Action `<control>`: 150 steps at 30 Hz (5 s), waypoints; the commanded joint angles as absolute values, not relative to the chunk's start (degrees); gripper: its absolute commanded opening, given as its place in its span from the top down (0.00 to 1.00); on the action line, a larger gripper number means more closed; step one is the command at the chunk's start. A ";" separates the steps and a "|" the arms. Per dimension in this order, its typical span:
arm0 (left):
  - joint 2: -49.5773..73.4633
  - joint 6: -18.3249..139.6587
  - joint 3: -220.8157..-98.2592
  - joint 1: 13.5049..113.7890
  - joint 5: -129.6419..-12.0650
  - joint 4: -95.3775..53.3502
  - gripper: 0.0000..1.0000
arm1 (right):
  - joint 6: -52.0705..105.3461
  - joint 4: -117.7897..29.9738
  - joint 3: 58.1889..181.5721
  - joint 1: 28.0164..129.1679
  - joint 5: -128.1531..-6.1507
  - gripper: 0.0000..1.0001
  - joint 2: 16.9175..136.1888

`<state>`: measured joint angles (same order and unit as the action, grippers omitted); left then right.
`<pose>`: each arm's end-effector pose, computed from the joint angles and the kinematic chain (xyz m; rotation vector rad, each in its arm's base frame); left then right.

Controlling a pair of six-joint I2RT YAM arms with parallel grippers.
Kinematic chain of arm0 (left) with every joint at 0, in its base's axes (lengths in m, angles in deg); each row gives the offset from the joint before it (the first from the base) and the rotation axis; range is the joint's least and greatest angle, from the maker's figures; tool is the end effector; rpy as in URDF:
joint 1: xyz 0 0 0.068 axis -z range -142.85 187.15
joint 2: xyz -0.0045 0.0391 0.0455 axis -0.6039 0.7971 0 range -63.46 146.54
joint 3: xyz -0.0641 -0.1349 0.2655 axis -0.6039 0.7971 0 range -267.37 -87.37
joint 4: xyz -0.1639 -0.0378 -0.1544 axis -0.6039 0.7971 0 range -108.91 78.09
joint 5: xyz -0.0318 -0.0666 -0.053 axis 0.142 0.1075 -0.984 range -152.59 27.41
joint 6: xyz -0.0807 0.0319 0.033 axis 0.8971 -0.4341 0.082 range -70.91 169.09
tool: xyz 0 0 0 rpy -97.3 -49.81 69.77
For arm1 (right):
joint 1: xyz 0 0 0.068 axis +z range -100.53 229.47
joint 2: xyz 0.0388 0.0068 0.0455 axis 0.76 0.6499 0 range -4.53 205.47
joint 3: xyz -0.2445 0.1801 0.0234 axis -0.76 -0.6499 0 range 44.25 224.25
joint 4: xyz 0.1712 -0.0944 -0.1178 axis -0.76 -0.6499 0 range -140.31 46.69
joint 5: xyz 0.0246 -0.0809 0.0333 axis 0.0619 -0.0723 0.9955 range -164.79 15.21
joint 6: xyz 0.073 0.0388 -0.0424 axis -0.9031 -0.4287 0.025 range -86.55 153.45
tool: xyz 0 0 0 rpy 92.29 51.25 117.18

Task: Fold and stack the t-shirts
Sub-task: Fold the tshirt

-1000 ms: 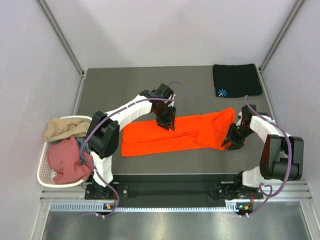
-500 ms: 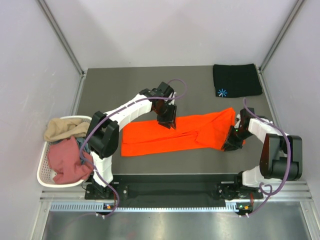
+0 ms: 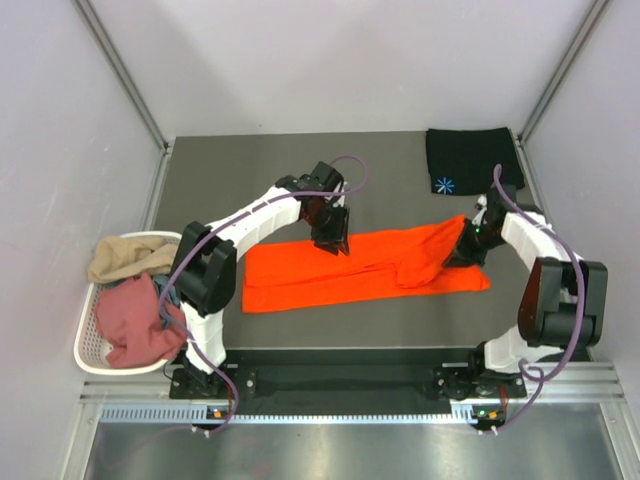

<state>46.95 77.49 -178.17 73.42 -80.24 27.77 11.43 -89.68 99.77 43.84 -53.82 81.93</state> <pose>0.3096 -0.2585 0.2373 0.2907 2.8603 -0.6995 0.2472 0.0058 0.2053 0.6393 2.8496 0.5813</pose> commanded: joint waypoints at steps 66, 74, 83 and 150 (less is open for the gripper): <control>40.42 79.15 -172.45 71.51 -84.04 26.62 0.62 | 11.04 -78.20 97.15 53.33 -49.65 0.61 91.54; 40.78 78.62 -172.88 71.42 -84.04 27.06 0.62 | 12.00 -79.96 99.17 53.24 -52.20 0.60 91.27; 42.09 77.74 -173.94 71.42 -84.30 27.85 0.62 | 13.50 -80.06 102.61 52.54 -53.18 0.57 93.29; 42.27 80.20 -173.33 71.25 -85.89 25.21 0.62 | 14.12 -84.80 116.32 60.71 -41.31 0.53 97.86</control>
<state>43.19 80.07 -172.56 71.41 -85.53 27.00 14.29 -85.22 113.48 59.33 -41.34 97.34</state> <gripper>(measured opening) 0.383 0.475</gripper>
